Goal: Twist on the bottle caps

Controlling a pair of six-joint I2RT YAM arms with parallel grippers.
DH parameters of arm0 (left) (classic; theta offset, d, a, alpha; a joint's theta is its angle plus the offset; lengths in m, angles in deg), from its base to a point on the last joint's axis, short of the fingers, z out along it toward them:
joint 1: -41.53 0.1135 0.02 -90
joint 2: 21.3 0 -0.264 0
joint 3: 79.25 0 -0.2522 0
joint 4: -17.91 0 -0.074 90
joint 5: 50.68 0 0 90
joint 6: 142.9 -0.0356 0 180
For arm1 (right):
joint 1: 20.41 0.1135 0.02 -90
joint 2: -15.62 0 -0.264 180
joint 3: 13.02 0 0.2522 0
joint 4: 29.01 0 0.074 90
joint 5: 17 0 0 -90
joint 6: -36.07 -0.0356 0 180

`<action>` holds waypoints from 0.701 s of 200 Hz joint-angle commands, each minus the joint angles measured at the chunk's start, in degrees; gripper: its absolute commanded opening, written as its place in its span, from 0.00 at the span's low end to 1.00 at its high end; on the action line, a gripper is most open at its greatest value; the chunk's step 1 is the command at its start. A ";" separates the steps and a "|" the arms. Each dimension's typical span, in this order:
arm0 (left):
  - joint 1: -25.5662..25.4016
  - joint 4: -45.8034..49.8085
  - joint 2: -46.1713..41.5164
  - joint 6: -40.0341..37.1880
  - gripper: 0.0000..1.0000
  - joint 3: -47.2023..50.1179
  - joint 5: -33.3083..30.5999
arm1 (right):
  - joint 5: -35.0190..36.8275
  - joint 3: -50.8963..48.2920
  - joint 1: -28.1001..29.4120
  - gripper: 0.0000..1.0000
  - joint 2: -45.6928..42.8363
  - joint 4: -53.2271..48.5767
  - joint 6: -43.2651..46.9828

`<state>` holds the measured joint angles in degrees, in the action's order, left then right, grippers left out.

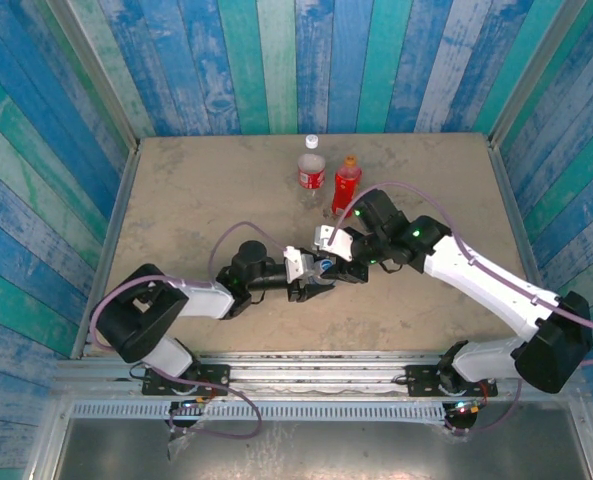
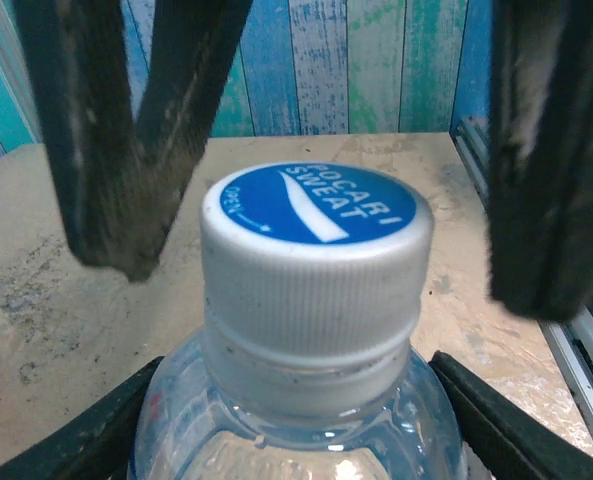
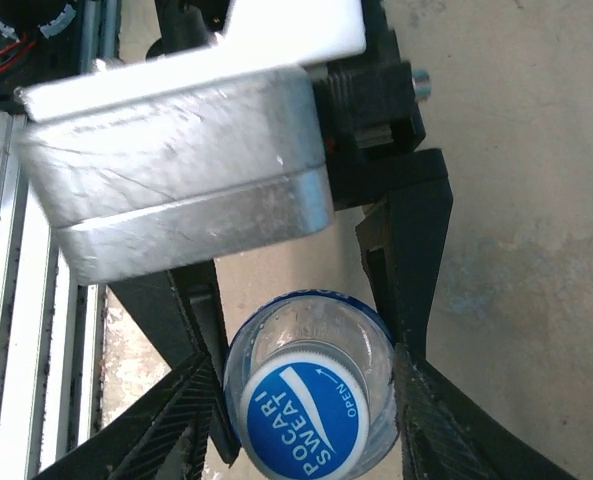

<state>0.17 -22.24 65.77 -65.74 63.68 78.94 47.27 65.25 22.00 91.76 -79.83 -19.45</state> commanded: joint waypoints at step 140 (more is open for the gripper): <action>-0.21 -4.32 -4.61 3.30 0.79 0.81 0.69 | -9.12 -4.09 -0.36 0.18 -5.93 7.78 -5.12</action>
<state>0.17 -24.43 64.54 -63.53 63.94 78.98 44.10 63.15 21.95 89.05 -76.16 -22.18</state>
